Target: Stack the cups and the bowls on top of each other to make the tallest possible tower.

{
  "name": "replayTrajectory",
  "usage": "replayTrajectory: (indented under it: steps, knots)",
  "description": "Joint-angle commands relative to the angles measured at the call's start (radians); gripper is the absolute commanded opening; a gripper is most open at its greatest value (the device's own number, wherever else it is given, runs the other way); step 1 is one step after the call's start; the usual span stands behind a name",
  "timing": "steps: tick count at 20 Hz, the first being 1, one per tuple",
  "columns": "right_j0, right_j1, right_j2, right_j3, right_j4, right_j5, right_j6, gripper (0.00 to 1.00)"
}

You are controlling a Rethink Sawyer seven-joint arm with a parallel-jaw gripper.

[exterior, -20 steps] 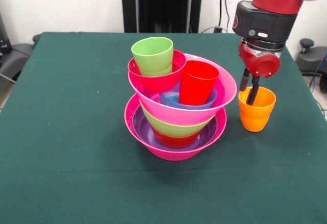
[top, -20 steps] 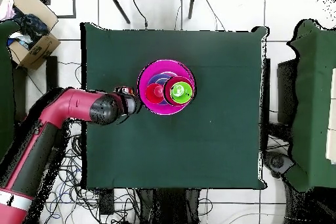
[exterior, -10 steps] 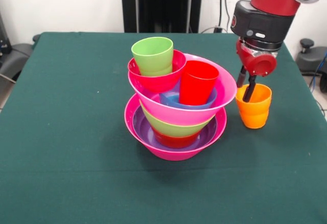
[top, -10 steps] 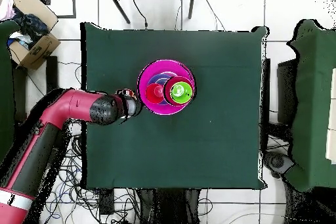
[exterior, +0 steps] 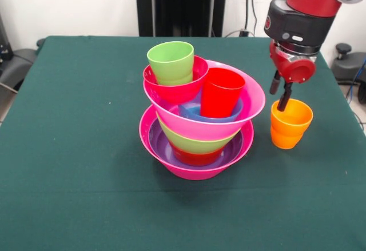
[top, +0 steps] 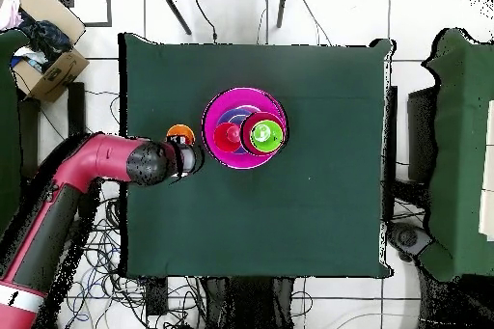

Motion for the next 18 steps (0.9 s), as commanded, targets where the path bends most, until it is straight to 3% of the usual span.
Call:
replayTrajectory:
  steps: [1, 9, 12, 18]
  knots:
    - [0.019, 0.044, 0.1, 0.002, -0.013, -0.063, 0.07, 1.0]
    - [0.02, 0.045, 0.11, 0.002, -0.006, -0.054, 0.058, 1.0]
    - [0.017, 0.042, 0.114, 0.008, 0.005, -0.062, 0.097, 1.0]
    - [0.012, 0.037, 0.129, 0.029, 0.017, -0.022, 0.019, 1.0]
